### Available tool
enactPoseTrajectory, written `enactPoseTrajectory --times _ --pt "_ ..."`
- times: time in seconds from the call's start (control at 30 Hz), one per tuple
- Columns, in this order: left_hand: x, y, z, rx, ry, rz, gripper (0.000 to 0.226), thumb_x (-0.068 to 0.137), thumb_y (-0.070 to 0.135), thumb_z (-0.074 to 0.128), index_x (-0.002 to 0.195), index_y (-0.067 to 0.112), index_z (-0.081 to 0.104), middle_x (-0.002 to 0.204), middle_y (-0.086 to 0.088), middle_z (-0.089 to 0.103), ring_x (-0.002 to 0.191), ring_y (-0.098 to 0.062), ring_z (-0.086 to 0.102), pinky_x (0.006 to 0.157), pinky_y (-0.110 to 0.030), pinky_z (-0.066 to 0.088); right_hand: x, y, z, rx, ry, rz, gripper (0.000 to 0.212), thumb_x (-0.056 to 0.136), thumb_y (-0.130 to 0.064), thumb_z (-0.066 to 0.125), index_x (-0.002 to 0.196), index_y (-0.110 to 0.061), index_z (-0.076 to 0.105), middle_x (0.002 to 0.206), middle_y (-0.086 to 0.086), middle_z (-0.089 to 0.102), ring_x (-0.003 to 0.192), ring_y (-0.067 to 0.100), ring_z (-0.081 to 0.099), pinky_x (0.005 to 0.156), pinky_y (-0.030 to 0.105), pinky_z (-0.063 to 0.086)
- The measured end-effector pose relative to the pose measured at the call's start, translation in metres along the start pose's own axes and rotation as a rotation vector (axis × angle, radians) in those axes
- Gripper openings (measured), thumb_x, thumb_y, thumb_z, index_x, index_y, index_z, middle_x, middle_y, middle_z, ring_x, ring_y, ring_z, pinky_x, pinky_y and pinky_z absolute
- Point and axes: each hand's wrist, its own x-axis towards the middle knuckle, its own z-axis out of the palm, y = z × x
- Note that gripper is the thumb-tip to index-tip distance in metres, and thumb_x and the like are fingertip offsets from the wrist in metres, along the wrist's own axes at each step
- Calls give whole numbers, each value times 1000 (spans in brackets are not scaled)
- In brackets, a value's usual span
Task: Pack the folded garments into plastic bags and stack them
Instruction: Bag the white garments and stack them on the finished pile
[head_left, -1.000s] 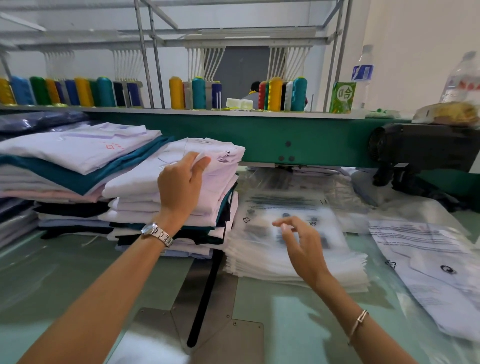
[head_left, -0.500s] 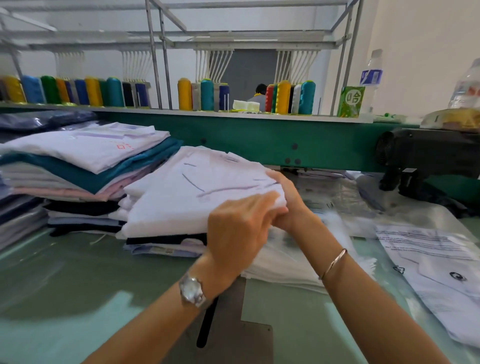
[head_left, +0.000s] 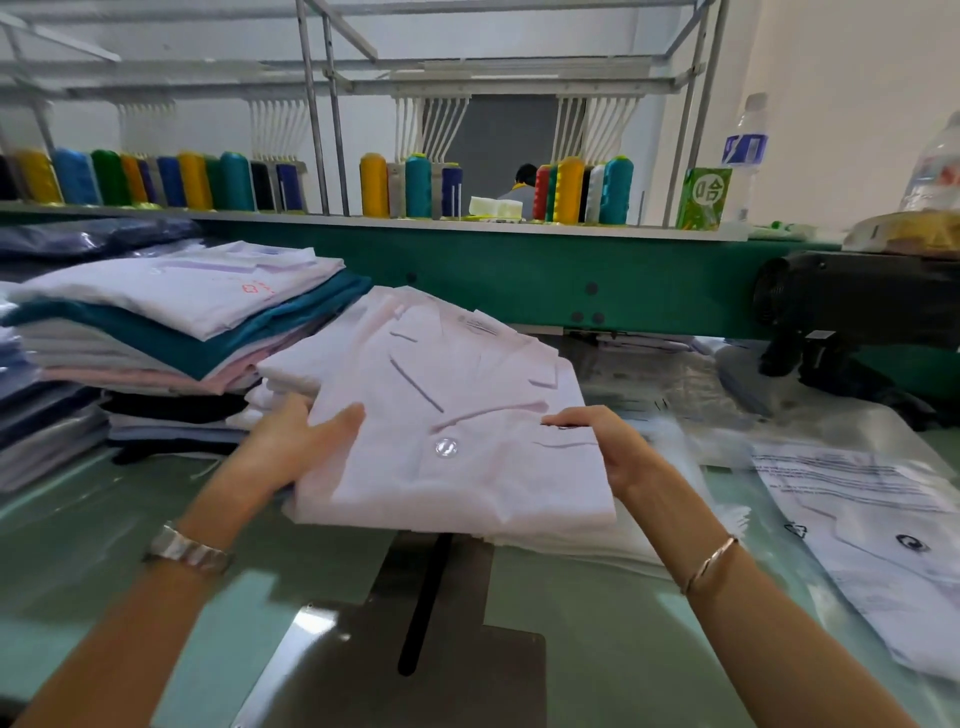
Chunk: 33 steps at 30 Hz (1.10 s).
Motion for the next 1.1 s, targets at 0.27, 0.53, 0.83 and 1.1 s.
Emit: enactPoseTrajectory --times 0.27,0.53,0.83,1.1 --pt "-3 -4 -4 -861 -492 -199 47 71 22 78 114 8 67 106 -15 73 83 -29 73 60 -36 59 -6 5 -8 -21 -1 -176 70 85 9 53 147 -15 31 119 16 64 87 28 71 63 35 56" --pt "-32 36 7 -436 -277 152 30 80 3 66 103 22 67 94 -5 74 87 -25 69 69 -33 53 -37 -27 -13 -512 -18 -262 65 80 19 47 124 -26 63 120 -1 62 74 14 62 64 20 52" --pt "-82 74 74 -207 -366 536 34 82 9 52 104 29 69 84 6 71 80 -12 67 72 -35 58 -62 -36 -3 -804 155 -154 37 81 15 46 112 11 65 84 25 67 64 12 53 60 20 42" --pt "-111 107 112 73 -317 750 46 84 12 47 125 30 58 113 0 68 105 -27 60 82 -42 51 -74 -34 -9 -911 308 -202 50 69 -62 72 46 -20 60 47 -9 55 48 4 50 50 15 38"
